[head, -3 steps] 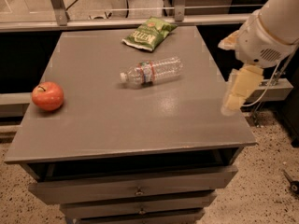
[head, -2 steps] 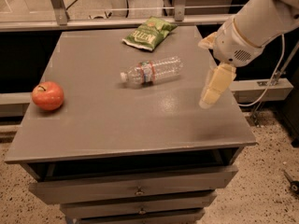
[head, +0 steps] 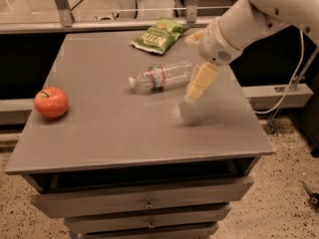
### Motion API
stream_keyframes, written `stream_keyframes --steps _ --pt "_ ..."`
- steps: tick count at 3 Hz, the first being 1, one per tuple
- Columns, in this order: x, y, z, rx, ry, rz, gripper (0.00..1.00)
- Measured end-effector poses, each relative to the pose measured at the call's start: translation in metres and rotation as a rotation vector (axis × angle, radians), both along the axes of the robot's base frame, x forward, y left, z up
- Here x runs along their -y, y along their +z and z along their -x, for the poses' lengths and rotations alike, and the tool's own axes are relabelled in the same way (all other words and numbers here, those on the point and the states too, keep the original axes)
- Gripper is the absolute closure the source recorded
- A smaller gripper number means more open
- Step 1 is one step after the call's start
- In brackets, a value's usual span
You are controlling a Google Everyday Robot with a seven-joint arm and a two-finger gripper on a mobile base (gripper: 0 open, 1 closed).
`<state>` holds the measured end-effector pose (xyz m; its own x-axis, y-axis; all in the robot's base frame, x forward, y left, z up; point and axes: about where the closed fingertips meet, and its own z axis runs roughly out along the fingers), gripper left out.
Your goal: Pick water bottle
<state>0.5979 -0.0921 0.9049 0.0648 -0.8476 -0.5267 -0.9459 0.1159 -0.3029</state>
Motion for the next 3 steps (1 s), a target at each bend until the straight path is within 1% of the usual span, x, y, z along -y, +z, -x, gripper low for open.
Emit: stream_keyframes --steps 1,2,3 --pt "-0.015 -0.018 -0.022 0.012 0.014 -0.008 0.00" --pt "-0.028 -0.036 -0.039 0.009 0.016 0.000 0.00" --pt "-0.038 -0.051 -0.049 -0.018 0.011 0.030 0.12"
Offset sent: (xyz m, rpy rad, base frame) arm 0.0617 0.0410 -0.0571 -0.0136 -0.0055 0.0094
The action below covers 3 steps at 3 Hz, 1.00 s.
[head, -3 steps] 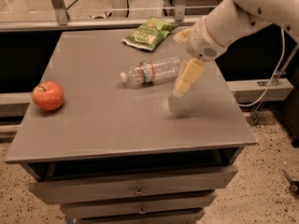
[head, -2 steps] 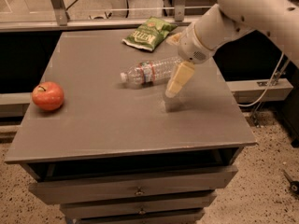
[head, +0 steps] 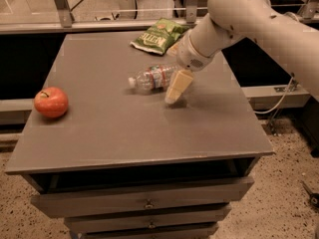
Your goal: Pick water bottle
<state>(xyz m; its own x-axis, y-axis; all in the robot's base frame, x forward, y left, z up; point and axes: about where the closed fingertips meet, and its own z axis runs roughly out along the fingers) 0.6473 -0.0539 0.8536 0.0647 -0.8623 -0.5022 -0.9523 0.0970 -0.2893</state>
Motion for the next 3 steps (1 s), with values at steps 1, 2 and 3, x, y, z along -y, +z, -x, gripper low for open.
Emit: stream_keyframes --steps 1,2,3 --pt "-0.006 -0.006 -0.006 -0.030 -0.013 0.020 0.35" --pt "-0.008 0.001 -0.007 -0.047 -0.022 0.020 0.59" --pt "-0.006 0.022 0.005 -0.054 -0.007 -0.008 0.82"
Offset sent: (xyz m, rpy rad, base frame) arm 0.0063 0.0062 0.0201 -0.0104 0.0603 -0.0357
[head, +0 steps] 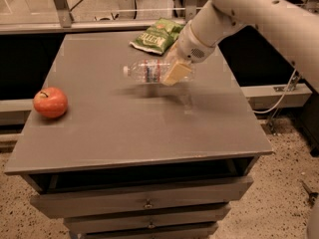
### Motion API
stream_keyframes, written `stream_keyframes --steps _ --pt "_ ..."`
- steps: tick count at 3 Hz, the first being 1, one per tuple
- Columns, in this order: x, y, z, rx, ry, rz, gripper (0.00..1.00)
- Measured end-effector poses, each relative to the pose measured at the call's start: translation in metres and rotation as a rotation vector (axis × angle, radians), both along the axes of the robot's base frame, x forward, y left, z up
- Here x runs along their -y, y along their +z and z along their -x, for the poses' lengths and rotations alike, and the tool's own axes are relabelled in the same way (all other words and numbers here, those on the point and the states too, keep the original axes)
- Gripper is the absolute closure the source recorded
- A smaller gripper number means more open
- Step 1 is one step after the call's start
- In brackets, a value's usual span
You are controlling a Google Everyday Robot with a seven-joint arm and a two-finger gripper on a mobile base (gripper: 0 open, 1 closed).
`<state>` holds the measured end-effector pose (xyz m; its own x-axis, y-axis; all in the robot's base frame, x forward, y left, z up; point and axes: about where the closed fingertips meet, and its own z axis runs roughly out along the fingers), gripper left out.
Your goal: Pick water bottle
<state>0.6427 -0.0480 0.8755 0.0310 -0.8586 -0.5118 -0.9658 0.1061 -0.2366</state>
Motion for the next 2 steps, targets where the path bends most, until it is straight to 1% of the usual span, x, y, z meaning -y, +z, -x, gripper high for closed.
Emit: stream_keyframes --steps 1,2 --pt "0.010 0.033 0.026 -0.008 0.031 -0.066 1.00" --pt "0.014 0.045 0.038 -0.021 0.044 -0.106 1.00"
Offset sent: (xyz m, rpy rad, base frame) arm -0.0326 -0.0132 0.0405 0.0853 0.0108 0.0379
